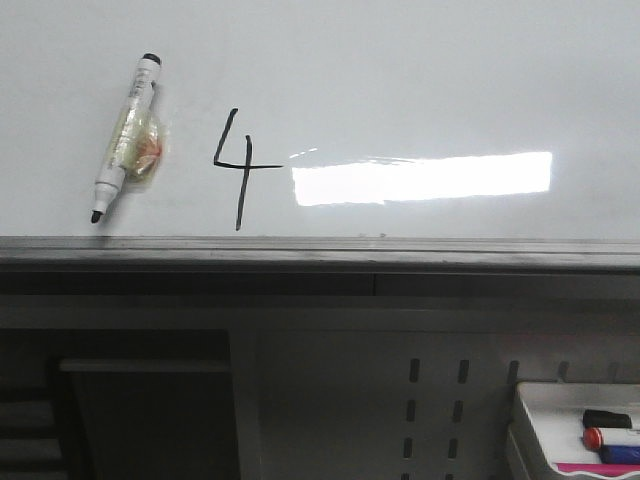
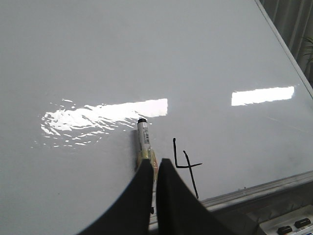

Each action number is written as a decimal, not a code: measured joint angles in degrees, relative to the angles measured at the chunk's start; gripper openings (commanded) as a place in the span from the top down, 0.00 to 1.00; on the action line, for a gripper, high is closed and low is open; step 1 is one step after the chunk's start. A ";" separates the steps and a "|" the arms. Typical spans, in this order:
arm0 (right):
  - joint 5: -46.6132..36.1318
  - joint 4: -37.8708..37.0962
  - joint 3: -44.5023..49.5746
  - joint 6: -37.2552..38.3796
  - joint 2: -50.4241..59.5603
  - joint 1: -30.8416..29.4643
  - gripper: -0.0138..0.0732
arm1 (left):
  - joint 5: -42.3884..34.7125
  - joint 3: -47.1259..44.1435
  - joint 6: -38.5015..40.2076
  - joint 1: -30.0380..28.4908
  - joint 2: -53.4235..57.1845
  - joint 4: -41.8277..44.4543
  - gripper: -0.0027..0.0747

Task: Write number 4 on whiteboard

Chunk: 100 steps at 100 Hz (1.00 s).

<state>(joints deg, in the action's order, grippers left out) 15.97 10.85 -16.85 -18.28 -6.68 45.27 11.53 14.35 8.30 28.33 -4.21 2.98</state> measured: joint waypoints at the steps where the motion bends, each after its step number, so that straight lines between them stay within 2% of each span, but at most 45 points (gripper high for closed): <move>1: 0.05 0.00 0.00 0.00 0.00 0.00 0.92 | 0.00 0.00 0.00 0.00 0.00 0.00 0.99; 57: 0.07 0.00 0.09 0.00 0.08 0.00 0.92 | 0.18 -1.65 0.00 -1.41 0.04 -0.10 0.99; 66: 0.07 0.00 0.09 0.00 0.08 0.00 0.92 | 0.99 -2.45 0.00 -5.82 0.28 -0.10 0.99; 90: 0.16 0.00 0.09 0.00 0.08 0.00 0.92 | 1.11 -8.24 0.00 -23.33 1.65 -0.10 0.99; 100: 0.16 0.00 0.09 0.00 0.08 0.00 0.92 | 1.23 -12.13 0.00 -27.61 4.00 -0.10 0.99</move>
<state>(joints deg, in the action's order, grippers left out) 16.13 10.85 -16.76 -18.28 -6.60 45.27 12.76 2.22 8.30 0.73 -0.21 2.88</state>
